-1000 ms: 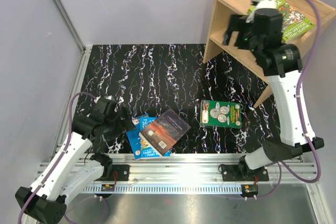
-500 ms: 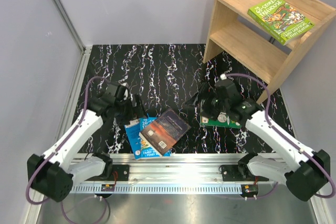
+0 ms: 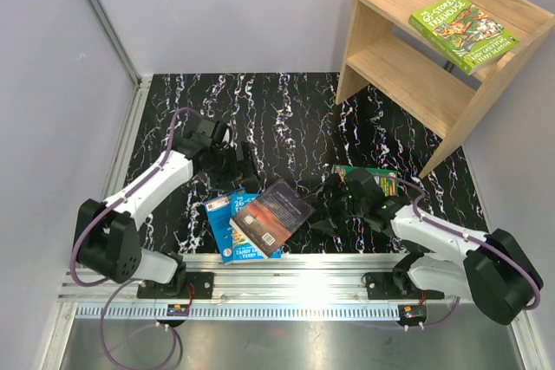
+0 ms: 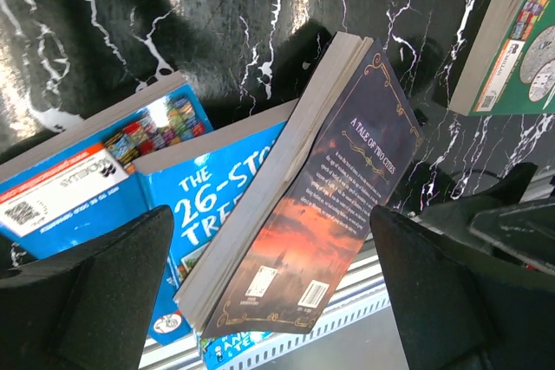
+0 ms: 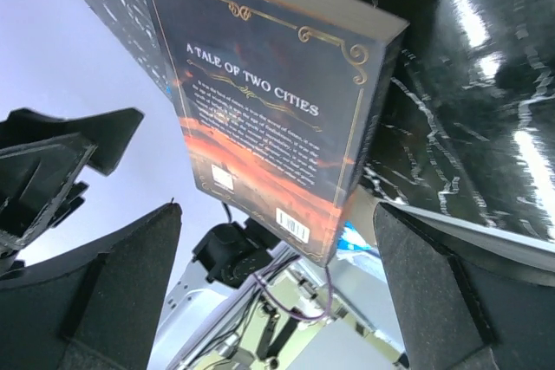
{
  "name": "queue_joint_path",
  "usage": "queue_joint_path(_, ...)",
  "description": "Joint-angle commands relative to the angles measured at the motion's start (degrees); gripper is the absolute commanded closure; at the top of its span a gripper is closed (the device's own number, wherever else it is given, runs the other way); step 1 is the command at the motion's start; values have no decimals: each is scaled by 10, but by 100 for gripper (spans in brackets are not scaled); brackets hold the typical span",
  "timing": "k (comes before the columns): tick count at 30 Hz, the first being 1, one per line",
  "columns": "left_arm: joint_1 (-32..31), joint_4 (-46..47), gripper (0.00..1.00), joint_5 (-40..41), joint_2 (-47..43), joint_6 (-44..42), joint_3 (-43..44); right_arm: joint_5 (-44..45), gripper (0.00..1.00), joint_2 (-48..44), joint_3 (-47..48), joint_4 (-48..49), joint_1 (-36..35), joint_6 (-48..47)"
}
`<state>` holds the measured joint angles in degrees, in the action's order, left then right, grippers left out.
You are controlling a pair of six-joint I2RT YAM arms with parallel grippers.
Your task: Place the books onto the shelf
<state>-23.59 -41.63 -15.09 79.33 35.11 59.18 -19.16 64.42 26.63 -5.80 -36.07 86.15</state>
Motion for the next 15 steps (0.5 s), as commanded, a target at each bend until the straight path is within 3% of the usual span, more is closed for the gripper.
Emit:
queue_joint_path(1,-6,33,1,-30,14,-10,21,3,0,21,-5,96,-25,59)
queue_joint_path(9,-35,62,1,-43,17,14,-23,-7,0,164,-6,215,-94,85)
queue_joint_path(15,-42,63,1,-39,-3,21,-48,14,0,170,-11,209,-109,99)
